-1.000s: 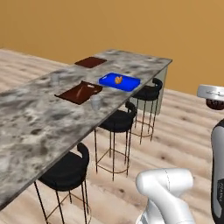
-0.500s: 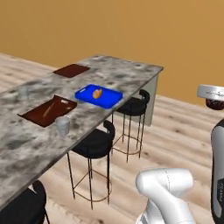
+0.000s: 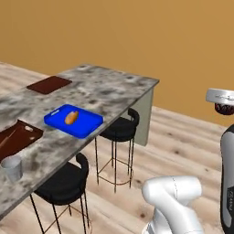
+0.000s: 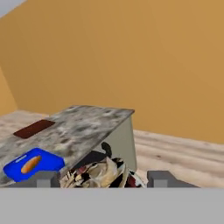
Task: Take the cake and cupcake from the fridge and place them on the empty tray on the dining counter.
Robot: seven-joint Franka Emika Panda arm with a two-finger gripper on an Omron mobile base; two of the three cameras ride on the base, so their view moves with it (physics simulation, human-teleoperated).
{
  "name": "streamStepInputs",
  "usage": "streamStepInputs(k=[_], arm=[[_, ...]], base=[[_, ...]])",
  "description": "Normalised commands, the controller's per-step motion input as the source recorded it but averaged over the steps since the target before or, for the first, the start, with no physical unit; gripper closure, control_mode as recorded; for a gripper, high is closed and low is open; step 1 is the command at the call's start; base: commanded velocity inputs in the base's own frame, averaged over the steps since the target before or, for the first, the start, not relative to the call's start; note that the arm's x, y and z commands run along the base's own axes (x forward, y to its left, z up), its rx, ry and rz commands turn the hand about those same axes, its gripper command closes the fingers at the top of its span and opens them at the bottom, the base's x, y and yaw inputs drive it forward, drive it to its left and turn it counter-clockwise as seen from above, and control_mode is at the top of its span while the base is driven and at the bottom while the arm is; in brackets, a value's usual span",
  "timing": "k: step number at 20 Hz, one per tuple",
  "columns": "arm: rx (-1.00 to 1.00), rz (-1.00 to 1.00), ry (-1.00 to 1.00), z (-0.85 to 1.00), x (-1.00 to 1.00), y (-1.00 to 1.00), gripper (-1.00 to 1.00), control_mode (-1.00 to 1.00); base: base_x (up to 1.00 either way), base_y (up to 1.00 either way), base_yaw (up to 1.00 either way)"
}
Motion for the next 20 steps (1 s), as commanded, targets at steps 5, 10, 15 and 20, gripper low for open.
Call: streamStepInputs(k=[5, 10, 15, 20], arm=[[0.0, 0.0, 0.0, 0.0, 0.0, 0.0, 1.0, 1.0], [0.0, 0.0, 0.0, 0.0, 0.0, 0.0, 1.0, 1.0], [0.0, 0.0, 0.0, 0.0, 0.0, 0.0, 1.0, 1.0], [0.0, 0.0, 0.0, 0.0, 0.0, 0.0, 1.0, 1.0]], base=[[1.0, -1.0, 0.0], [1.0, -1.0, 0.01], [1.0, -1.0, 0.07], [1.0, -1.0, 0.09]])
